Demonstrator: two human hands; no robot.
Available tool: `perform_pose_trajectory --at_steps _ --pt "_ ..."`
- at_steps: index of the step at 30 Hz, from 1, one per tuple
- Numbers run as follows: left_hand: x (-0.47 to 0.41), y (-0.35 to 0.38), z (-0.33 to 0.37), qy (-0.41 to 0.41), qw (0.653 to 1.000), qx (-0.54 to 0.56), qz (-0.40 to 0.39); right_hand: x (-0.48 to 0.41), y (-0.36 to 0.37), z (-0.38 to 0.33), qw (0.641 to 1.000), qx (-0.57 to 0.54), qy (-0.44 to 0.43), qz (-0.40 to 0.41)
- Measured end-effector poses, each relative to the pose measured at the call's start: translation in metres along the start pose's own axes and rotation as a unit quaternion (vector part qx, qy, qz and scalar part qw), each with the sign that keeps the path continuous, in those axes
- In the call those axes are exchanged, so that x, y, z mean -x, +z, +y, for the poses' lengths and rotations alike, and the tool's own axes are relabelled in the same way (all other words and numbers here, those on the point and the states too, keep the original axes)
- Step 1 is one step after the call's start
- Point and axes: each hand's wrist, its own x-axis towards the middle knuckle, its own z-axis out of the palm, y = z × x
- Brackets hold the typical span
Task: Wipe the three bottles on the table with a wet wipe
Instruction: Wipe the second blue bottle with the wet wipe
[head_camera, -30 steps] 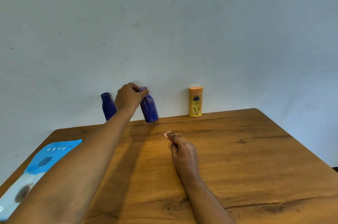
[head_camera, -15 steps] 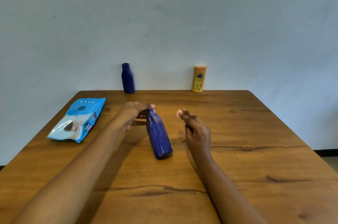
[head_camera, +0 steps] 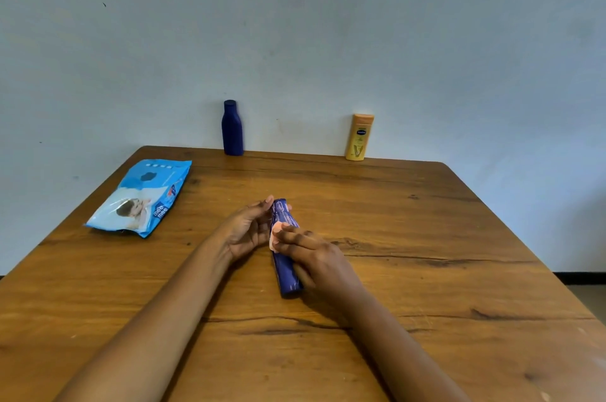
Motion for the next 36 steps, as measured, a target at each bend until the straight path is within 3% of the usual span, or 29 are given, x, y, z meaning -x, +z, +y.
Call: perform_pose_trajectory --at_steps 3,8,12,18,22,25,31,36 --pt "0.001 0.0 -0.006 0.014 0.996 0.085 -0.015 -0.002 -0.009 0.005 0.996 0.001 -0.017 -0.083" --pt "-0.005 -0.004 -0.012 0.009 0.992 0.124 -0.033 -0.015 -0.031 0.008 0.978 0.095 -0.086 -0.165" --pt "-0.01 -0.011 -0.015 -0.001 0.986 0.153 -0.063 -0.043 -0.04 0.012 0.976 0.137 -0.138 -0.102" --pt "-0.012 -0.013 -0.016 -0.006 0.982 0.172 -0.077 -0.039 -0.014 0.011 0.988 0.122 -0.089 0.007" --pt "-0.011 -0.012 -0.015 -0.006 0.986 0.154 -0.067 -0.002 -0.005 0.003 0.989 0.085 -0.118 -0.021" --pt "-0.012 -0.014 -0.015 -0.025 0.981 0.172 -0.09 -0.024 -0.007 0.008 0.984 0.114 -0.136 -0.024" --pt "-0.014 -0.016 -0.015 -0.026 0.974 0.201 -0.102 -0.04 0.011 -0.003 0.991 0.112 -0.054 0.057" --pt "-0.014 -0.016 -0.015 -0.027 0.981 0.169 -0.092 -0.019 0.006 -0.007 0.991 0.111 -0.077 0.023"
